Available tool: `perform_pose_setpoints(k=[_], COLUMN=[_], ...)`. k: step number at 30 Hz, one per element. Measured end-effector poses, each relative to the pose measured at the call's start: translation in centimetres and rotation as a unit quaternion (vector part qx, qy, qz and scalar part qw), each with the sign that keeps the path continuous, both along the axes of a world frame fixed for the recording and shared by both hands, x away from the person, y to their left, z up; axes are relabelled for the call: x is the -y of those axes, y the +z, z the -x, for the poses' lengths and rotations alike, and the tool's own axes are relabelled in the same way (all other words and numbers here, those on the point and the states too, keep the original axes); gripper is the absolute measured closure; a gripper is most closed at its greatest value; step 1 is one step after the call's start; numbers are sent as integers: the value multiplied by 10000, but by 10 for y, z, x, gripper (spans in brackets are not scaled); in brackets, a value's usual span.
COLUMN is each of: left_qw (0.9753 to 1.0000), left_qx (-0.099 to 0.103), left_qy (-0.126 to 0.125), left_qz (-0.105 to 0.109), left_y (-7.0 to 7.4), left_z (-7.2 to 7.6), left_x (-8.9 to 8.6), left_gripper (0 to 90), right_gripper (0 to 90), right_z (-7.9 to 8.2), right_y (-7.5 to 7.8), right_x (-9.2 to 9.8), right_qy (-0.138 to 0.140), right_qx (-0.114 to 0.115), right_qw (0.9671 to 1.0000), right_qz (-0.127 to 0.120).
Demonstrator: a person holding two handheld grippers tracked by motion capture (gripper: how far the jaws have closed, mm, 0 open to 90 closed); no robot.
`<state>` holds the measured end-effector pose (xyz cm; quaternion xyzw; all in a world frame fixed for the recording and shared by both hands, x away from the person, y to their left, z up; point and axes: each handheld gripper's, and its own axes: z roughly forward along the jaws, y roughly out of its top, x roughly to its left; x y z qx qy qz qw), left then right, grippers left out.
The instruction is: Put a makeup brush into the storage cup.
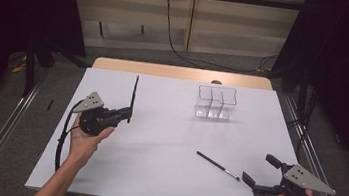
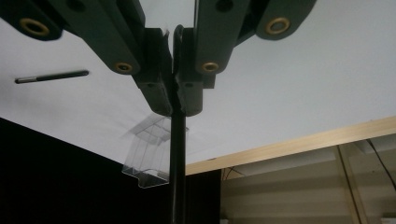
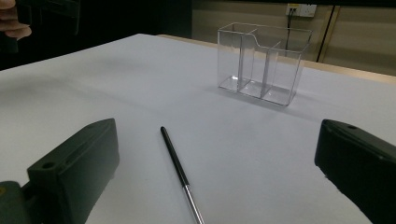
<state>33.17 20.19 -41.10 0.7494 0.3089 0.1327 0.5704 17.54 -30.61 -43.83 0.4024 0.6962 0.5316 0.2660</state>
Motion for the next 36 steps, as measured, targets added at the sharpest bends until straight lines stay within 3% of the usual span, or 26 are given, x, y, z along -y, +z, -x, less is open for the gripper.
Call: perform_pose_setpoints(k=[14, 22, 29, 36], left_qw=[9997, 9992, 9984, 9974], left_qx=[6, -1, -46, 28], left_qy=[-244, -407, -570, -722], left_qz=[-13, -36, 24, -68], left_y=[2, 4, 6, 7], left_z=[7, 13, 17, 25], left_x=[18, 29, 37, 49], left_gripper=[846, 846, 845, 846], right_gripper=[0, 0, 4, 9], right_z=[-8, -10, -17, -25], right_y=[-1, 3, 10, 20], right_x=[-10, -25, -30, -44], right_qy=[195, 441, 441, 740], right_qx=[-35, 140, 137, 243], right_qw=[9998, 9989, 9988, 9965], right_qz=[-18, 59, -144, -313])
